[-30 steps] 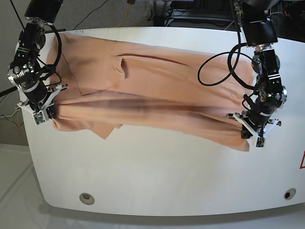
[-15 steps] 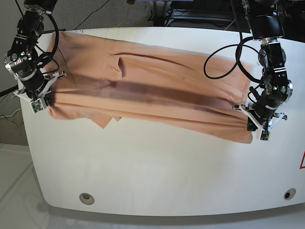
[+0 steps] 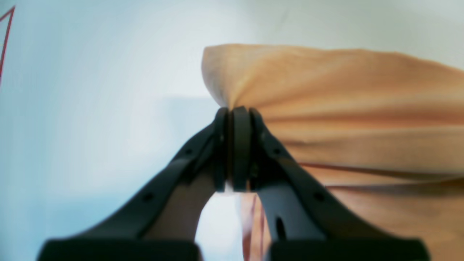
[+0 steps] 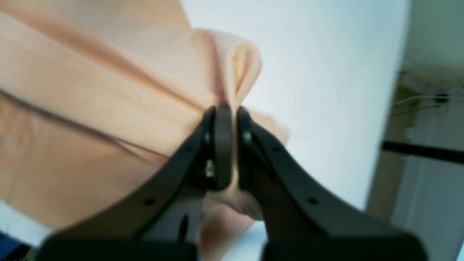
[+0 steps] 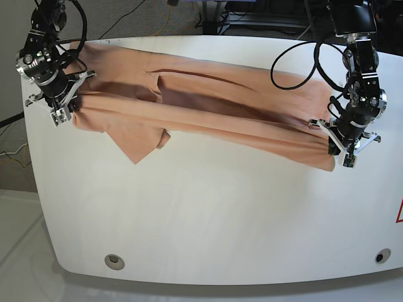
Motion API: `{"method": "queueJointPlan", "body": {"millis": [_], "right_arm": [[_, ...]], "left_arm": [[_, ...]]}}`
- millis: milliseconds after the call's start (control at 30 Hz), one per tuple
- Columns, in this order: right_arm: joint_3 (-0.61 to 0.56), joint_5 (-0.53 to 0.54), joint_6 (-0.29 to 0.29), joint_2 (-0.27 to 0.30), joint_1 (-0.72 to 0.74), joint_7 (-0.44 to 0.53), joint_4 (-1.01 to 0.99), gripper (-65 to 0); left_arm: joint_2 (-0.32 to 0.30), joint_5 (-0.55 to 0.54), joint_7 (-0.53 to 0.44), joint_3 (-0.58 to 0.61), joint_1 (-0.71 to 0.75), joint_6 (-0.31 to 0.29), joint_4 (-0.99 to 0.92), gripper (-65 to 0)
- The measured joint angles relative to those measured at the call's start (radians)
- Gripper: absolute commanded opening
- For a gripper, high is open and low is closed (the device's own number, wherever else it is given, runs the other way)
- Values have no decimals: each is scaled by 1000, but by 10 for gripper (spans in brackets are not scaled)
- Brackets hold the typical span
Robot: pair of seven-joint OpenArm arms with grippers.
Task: Fold the T-shirt properly
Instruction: 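Lift the side edges and fold them over toward the shoulder edge with both grippers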
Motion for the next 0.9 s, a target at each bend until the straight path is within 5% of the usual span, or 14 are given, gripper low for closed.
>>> {"method": "queueJointPlan", "body": {"millis": [900], "right_arm": [[63,-24,-12,-76,-78,-8,-47,-650]], "left_arm": [[1,19,0,-61,163,18,7,-636]]}}
